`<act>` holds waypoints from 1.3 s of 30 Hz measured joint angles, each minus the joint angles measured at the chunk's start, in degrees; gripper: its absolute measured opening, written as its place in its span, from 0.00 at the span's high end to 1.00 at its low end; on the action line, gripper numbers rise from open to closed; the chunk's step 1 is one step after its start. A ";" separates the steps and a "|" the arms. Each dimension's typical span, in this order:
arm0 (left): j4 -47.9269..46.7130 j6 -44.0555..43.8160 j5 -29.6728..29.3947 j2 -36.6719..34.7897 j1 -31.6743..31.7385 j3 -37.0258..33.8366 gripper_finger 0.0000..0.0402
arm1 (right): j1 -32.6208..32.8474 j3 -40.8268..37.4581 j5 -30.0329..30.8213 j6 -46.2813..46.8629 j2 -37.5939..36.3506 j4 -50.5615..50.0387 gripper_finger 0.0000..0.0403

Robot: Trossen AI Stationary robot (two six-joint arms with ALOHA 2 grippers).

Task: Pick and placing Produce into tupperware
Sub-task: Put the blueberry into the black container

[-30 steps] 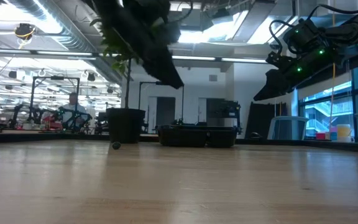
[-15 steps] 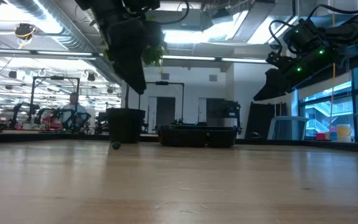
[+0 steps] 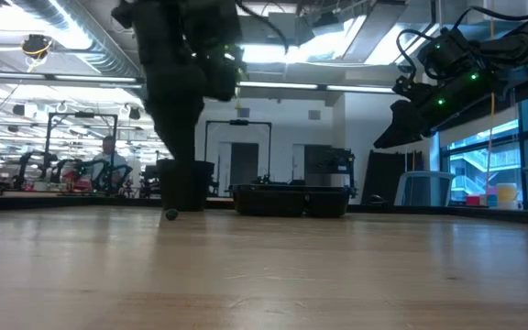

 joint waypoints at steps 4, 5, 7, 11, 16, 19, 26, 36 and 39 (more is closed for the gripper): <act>-0.08 0.87 -0.50 3.39 0.20 -0.01 0.57 | -0.01 0.00 -0.01 0.01 0.08 -0.02 0.51; -0.15 0.85 -0.57 4.07 0.45 -0.02 0.57 | -0.01 0.00 0.01 0.01 0.10 -0.06 0.51; -0.14 0.82 -0.65 5.22 0.99 0.00 0.57 | 0.01 0.00 -0.01 0.00 0.10 -0.04 0.51; -0.41 -0.57 -0.64 7.18 2.31 0.00 0.57 | -0.01 0.00 -0.01 -0.04 0.10 -0.04 0.51; -1.02 -0.66 0.84 9.42 3.66 0.00 0.57 | -0.01 0.00 -0.01 -0.10 0.10 -0.04 0.51; -1.49 -0.68 1.58 10.30 4.14 0.00 0.57 | 0.01 0.00 -0.01 -0.14 0.10 -0.02 0.51; -1.96 -0.68 1.66 10.70 4.17 0.02 0.57 | -0.01 0.00 -0.01 -0.18 0.10 -0.01 0.51; -1.68 -0.64 1.79 10.72 4.14 0.02 0.66 | 0.01 0.00 -0.01 -0.16 0.10 -0.01 0.51; -1.60 -0.64 1.73 10.72 4.15 0.02 0.71 | 0.00 0.00 -0.01 -0.12 0.10 -0.01 0.51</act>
